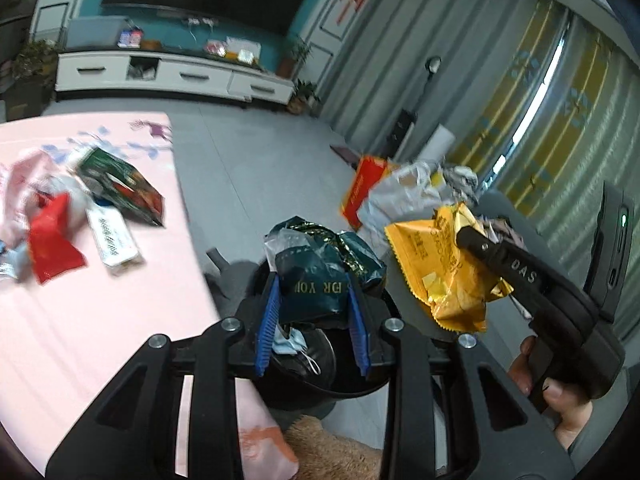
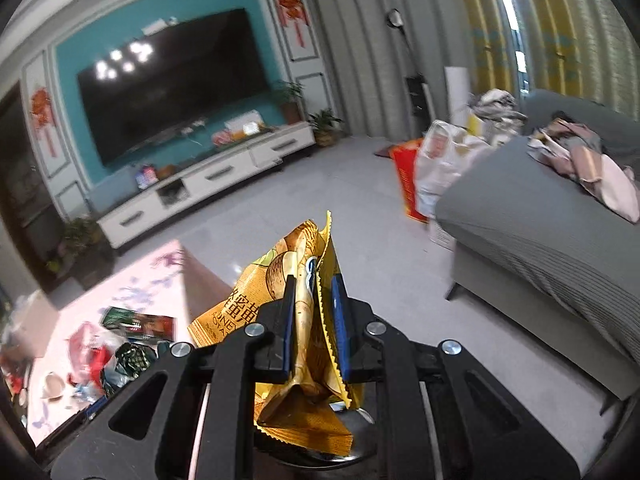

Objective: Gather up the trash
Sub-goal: 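Carry both items to the black bin and open both tools, then grasp the white paper cup with the left tool while the right grasps white tissue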

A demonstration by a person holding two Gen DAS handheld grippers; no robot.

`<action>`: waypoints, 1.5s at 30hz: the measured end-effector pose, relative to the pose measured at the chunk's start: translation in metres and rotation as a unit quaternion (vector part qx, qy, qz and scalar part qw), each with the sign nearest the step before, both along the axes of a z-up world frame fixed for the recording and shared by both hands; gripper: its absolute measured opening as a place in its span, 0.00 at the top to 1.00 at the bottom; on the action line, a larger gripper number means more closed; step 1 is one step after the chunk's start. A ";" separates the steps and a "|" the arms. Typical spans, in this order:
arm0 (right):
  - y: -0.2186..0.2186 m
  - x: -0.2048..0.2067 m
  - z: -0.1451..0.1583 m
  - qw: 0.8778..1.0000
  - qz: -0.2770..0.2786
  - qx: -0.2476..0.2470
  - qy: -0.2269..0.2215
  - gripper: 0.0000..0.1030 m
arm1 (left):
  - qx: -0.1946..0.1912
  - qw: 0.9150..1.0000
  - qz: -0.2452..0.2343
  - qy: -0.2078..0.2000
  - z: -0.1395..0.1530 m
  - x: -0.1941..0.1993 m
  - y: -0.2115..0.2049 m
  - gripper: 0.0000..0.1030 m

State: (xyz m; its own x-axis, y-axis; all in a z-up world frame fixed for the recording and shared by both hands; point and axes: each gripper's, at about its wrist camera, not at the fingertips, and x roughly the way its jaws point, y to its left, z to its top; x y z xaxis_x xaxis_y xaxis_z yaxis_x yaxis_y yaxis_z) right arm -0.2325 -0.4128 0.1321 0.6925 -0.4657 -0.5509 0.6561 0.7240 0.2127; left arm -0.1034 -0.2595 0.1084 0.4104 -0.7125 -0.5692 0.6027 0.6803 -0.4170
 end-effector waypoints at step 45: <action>0.015 0.056 -0.029 0.996 0.015 0.001 0.085 0.04 | 0.045 0.986 0.156 -0.031 0.033 0.065 0.123 0.03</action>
State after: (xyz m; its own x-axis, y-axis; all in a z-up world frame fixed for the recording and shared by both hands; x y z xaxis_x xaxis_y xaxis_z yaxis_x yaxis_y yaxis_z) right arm -0.1762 -0.3980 0.1031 0.6017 -0.4459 -0.6626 0.6616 0.7431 0.1007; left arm -0.0382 -0.1361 0.1413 0.6376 -0.4937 -0.5913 0.3811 0.8693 -0.3148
